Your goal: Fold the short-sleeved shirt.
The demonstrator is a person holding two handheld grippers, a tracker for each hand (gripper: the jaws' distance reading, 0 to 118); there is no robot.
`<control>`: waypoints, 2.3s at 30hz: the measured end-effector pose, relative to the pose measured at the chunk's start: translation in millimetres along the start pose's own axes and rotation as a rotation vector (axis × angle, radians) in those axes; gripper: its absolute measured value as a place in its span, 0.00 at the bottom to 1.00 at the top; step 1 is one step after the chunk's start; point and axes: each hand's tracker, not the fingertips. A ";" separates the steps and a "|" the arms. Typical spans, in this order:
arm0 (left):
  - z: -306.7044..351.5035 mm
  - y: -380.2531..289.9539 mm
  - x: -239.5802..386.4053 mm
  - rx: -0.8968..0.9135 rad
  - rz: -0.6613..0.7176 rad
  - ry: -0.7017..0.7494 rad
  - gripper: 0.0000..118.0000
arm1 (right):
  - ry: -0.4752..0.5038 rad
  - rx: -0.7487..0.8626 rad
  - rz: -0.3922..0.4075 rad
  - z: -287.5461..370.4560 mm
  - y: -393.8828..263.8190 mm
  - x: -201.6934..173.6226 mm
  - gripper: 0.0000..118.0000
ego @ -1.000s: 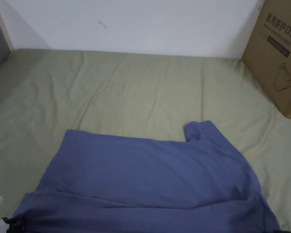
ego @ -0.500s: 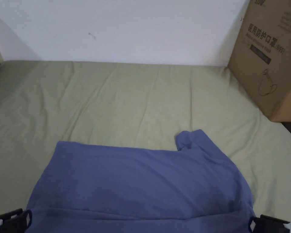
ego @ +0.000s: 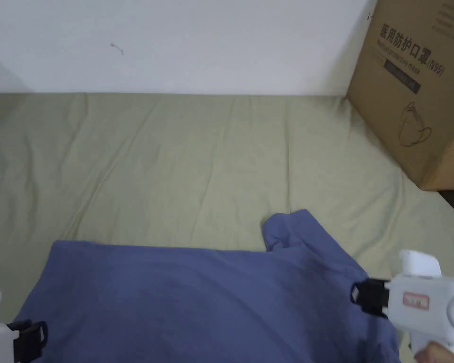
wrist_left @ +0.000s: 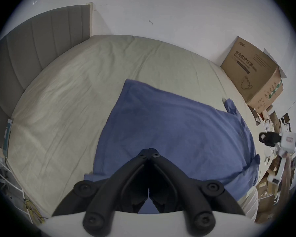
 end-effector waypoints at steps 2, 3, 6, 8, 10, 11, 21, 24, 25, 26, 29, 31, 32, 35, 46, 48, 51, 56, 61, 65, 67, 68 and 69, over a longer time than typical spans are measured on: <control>-7.4 10.6 -0.7 0.013 0.012 0.002 0.00 | -0.042 -0.069 0.040 -31.0 33.0 4.9 0.84; -11.9 16.0 -1.1 0.018 0.014 0.000 0.00 | -0.032 -0.054 0.035 -45.8 45.7 9.4 0.84; -20.4 26.3 -4.2 0.020 0.042 -0.008 0.00 | -0.069 -0.125 0.032 -92.4 70.6 23.3 0.84; -25.8 31.6 -6.0 0.006 0.046 -0.012 0.00 | -0.100 -0.187 0.030 -119.9 71.3 33.1 0.82; -32.1 35.0 -6.2 0.005 0.019 0.014 0.00 | -0.095 -0.204 0.027 -136.2 62.4 40.2 0.65; -35.5 37.1 -6.1 -0.005 0.003 0.032 0.00 | -0.151 -0.197 0.025 -137.7 56.0 39.4 0.62; -70.1 77.9 -9.4 0.009 -0.009 0.054 0.95 | -0.095 -0.164 0.038 -113.9 58.6 21.2 0.00; -96.6 107.5 -11.7 0.013 -0.018 0.088 0.94 | -0.095 -0.162 0.047 -111.8 58.0 19.3 0.00; -109.1 117.7 -11.8 0.010 -0.022 0.102 0.94 | -0.097 -0.166 0.048 -110.8 58.8 18.3 0.00; -122.8 126.2 -11.2 0.013 -0.015 0.142 0.94 | -0.098 -0.168 0.049 -110.6 58.9 17.1 0.00; -163.3 140.7 -7.7 -0.040 0.014 0.161 0.91 | -0.106 -0.175 0.050 -112.7 59.0 15.5 0.00; -195.0 139.3 -4.3 -0.142 -0.009 0.141 0.81 | -0.112 -0.174 0.044 -112.7 57.6 14.4 0.00; -209.0 135.3 -1.3 -0.194 -0.032 0.166 0.76 | -0.113 -0.173 0.039 -112.2 57.0 14.0 0.00; -208.5 126.3 5.2 -0.138 -0.088 0.223 0.77 | -0.111 -0.173 0.035 -111.8 58.5 15.3 0.00; -142.1 136.9 -1.4 -0.121 -0.028 0.140 0.02 | -0.011 -0.126 -0.001 -65.6 70.0 7.0 0.00; -117.3 135.0 -2.1 -0.096 -0.050 0.128 0.02 | 0.008 -0.101 0.010 -44.6 74.1 6.9 0.00; -69.3 130.2 -7.7 -0.040 -0.045 0.095 0.02 | 0.057 -0.062 0.009 -6.2 74.1 7.9 0.00; 11.3 97.3 -18.3 0.035 -0.042 0.080 0.02 | 0.093 -0.012 0.054 63.4 41.6 7.8 0.00; 70.4 31.2 -35.6 0.044 -0.040 0.079 0.02 | 0.122 -0.026 0.041 118.2 -21.8 20.6 0.00; 79.4 -27.3 -53.4 -0.038 -0.044 0.106 0.02 | 0.057 -0.149 0.046 120.6 -84.8 33.0 0.00; 72.8 -51.5 -63.5 -0.085 0.005 0.085 0.03 | 0.027 -0.192 -0.006 110.0 -112.6 41.3 0.00; 66.5 -62.2 -67.8 -0.106 0.044 0.078 0.06 | -0.004 -0.216 -0.009 104.8 -125.3 43.0 0.00; 61.9 -72.1 -70.7 -0.128 0.066 0.076 0.15 | -0.026 -0.224 -0.001 99.6 -137.3 43.9 0.01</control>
